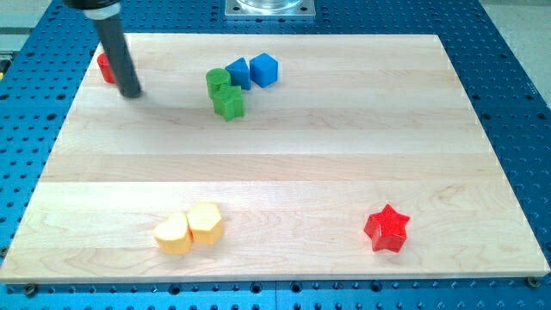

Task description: Place your arm below the yellow blocks

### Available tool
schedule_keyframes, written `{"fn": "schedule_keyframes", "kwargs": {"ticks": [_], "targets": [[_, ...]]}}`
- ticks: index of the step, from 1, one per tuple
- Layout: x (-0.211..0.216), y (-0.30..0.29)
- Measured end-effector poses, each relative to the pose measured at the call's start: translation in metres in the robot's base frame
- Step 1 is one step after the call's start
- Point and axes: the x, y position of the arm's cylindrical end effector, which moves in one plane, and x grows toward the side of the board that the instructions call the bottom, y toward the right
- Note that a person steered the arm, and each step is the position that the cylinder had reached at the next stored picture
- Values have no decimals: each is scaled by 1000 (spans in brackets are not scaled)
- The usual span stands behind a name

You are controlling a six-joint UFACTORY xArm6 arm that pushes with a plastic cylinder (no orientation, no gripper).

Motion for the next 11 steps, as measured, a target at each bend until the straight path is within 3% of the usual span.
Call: {"fn": "schedule_keyframes", "kwargs": {"ticks": [2, 3, 4, 5, 7, 8, 9, 11], "targets": [[-62, -17], [-67, -11], [-30, -11], [45, 22], [171, 221], [269, 227], [280, 181], [245, 77]]}}
